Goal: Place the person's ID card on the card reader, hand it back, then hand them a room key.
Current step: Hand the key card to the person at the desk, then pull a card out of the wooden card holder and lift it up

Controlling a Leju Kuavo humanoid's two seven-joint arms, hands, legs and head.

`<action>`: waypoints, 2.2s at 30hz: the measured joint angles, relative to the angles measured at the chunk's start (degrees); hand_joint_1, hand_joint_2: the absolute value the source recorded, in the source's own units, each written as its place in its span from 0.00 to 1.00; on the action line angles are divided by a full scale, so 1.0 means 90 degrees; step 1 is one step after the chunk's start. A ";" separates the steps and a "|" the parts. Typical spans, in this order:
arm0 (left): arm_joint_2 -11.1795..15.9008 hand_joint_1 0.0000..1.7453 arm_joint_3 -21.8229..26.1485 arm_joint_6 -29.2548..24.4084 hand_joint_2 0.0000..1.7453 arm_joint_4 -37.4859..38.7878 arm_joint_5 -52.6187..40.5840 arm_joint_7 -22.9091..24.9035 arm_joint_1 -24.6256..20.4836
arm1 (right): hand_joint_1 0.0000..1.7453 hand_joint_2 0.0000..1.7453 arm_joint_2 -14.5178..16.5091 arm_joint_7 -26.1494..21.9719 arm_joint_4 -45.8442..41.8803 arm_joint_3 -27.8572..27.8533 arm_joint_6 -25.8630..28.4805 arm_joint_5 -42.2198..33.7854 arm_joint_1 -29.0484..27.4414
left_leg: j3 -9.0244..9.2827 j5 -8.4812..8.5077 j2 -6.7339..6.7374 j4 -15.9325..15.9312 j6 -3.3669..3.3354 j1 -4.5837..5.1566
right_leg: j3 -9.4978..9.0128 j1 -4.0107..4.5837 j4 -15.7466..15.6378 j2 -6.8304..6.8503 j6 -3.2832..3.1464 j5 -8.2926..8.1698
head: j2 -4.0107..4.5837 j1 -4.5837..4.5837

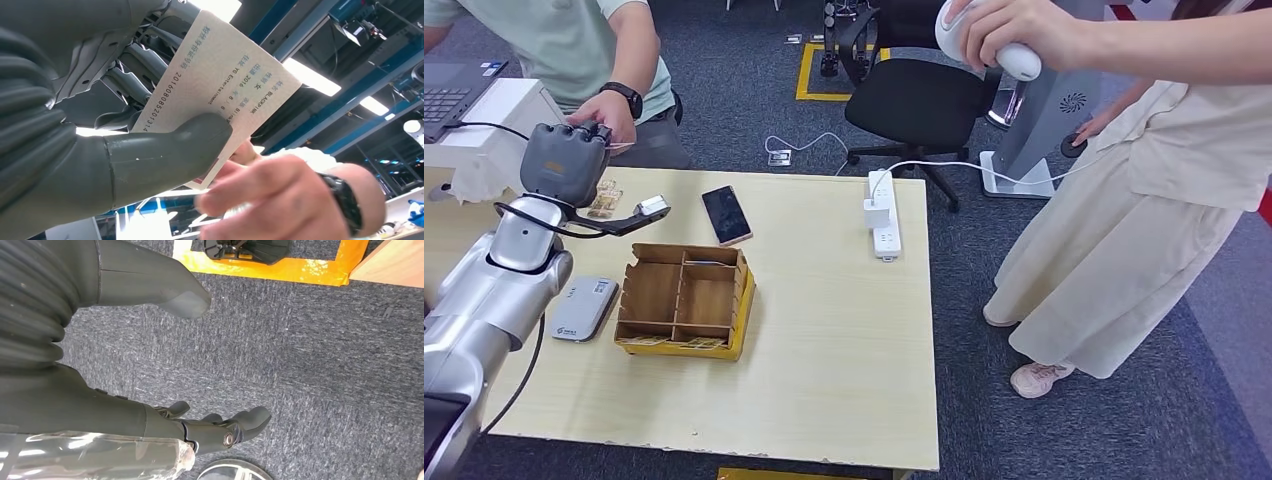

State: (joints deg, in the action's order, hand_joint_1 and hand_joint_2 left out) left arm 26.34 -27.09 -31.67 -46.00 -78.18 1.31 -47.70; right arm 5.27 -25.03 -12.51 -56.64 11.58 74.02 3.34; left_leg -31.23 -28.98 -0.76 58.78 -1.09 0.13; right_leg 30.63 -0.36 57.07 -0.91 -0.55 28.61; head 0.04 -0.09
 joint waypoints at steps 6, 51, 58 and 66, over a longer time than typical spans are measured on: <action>-0.0087 1.00 -0.0038 -0.0005 1.00 0.0150 -0.0025 -0.0004 -0.0132 | 0.00 1.00 0.0000 0.0000 0.0018 0.0003 0.0029 -0.0027 -0.0025 | 0.0000 0.0000 0.0000 0.0000 0.0000 0.0000 | -0.0001 0.0000 0.0000 0.0000 0.0000 0.0000 | 0.0001 0.0001; -0.0234 0.00 -0.0166 -0.0066 1.00 0.0233 0.0075 0.0066 -0.0172 | 0.00 1.00 0.0002 0.0002 0.0063 0.0074 0.0037 -0.0053 -0.0050 | -0.0002 0.0000 0.0000 0.0000 0.0000 0.0000 | -0.0001 0.0000 0.0001 0.0000 0.0000 0.0000 | 0.0001 0.0000; -0.0206 0.00 -0.0166 -0.0169 1.00 0.0220 -0.0082 0.0263 -0.0091 | 0.00 1.00 0.0002 0.0017 0.0064 0.0081 0.0039 -0.0063 -0.0060 | -0.0002 0.0000 -0.0001 0.0000 0.0000 0.0000 | -0.0001 0.0000 0.0001 0.0001 0.0000 0.0000 | 0.0000 0.0001; -0.0109 0.00 -0.0164 -0.0180 1.00 0.0213 -0.0209 0.0299 -0.0055 | 0.00 1.00 0.0002 0.0022 0.0064 0.0091 0.0040 -0.0075 -0.0079 | -0.0002 0.0000 -0.0002 0.0000 0.0000 0.0000 | -0.0002 0.0000 0.0002 0.0001 0.0000 0.0000 | 0.0002 0.0000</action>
State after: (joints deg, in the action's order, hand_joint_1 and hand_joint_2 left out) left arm 25.35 -28.57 -33.29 -44.08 -80.06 4.00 -48.19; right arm 5.29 -24.83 -11.93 -55.82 11.94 73.35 2.63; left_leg -31.25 -28.98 -0.78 58.78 -1.08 0.13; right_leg 30.62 -0.36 57.09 -0.90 -0.54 28.61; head 0.07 -0.09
